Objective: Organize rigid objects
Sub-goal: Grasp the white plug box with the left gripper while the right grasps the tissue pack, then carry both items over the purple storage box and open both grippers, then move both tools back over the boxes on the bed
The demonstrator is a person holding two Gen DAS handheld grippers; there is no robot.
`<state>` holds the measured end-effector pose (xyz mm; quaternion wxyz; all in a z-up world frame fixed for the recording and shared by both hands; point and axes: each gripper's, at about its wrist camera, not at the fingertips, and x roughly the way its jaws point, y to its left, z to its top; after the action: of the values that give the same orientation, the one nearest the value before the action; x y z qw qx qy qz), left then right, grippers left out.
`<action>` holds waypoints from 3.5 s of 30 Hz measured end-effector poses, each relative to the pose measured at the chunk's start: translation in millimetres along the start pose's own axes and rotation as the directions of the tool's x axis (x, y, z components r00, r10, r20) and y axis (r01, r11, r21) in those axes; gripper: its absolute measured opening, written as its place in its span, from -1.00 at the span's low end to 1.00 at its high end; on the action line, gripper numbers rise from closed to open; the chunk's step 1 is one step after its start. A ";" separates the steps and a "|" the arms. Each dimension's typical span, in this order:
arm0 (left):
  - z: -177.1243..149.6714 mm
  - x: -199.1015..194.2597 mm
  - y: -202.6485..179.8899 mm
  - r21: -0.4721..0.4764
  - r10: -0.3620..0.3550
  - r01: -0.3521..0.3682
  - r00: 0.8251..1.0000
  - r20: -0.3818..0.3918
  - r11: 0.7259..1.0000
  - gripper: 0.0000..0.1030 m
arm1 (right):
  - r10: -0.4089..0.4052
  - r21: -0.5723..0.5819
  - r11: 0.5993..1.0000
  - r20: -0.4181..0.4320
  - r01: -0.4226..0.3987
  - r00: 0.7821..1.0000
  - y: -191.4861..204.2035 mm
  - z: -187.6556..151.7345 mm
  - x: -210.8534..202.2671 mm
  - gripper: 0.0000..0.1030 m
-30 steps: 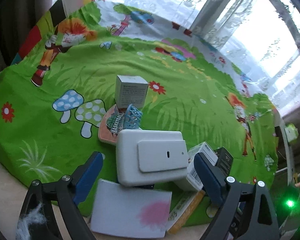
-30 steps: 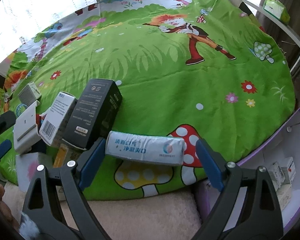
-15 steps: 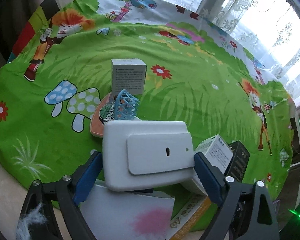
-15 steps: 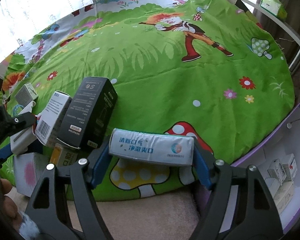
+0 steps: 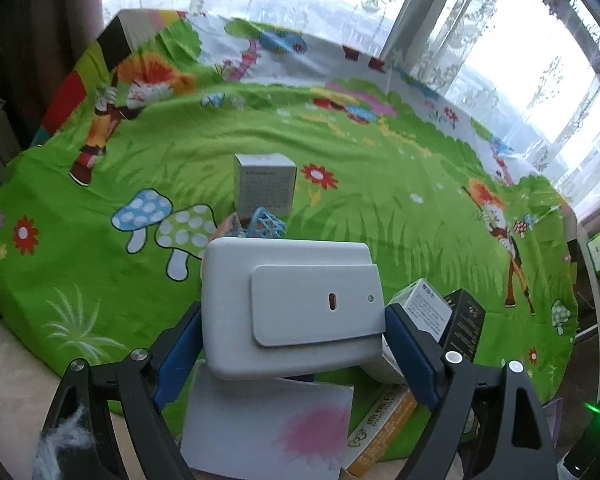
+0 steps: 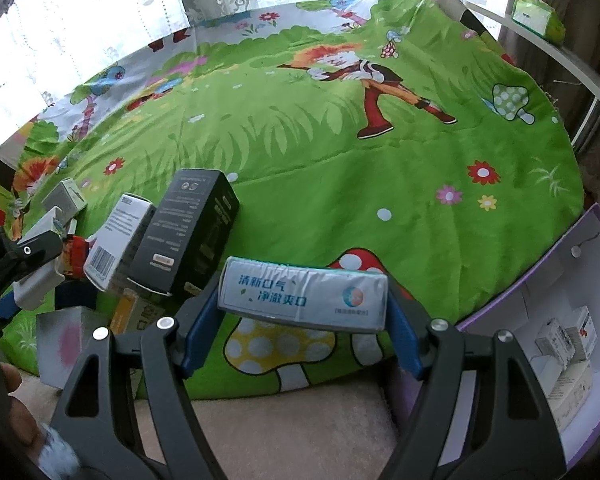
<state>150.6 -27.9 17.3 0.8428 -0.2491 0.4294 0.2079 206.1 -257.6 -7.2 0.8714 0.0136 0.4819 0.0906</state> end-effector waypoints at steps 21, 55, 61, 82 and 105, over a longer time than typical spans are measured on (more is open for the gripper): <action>-47.3 -44.1 -40.2 0.127 -0.157 0.151 0.987 0.033 0.980 0.71 | 0.041 0.031 0.999 0.031 -0.042 0.999 -31.0 -20.5 -34.9 0.48; -155.6 -74.3 -182.8 0.549 -0.440 0.521 0.852 -0.284 0.654 0.71 | 0.001 0.134 0.991 -0.116 0.015 0.993 -176.5 -111.7 -66.7 0.49; -160.3 -70.1 -192.9 0.549 -0.455 0.569 0.821 -0.343 0.612 0.75 | 0.002 0.130 0.991 -0.147 0.018 0.989 -177.9 -124.2 -67.1 0.50; -123.2 -86.8 -136.2 0.428 -0.559 0.590 0.802 -0.211 0.685 0.76 | 0.048 0.122 0.992 -0.093 -0.036 0.995 -171.3 -121.3 -83.3 0.74; -86.5 -83.2 14.2 0.204 -0.456 0.461 0.887 -0.073 0.864 0.76 | 0.154 -0.055 0.986 -0.057 -0.157 0.986 -91.0 -99.4 -93.5 0.74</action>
<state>43.6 -79.9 38.9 0.8850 -0.2536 0.3874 -0.0491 87.0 -369.4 7.8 0.8487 0.0227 0.4993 0.1731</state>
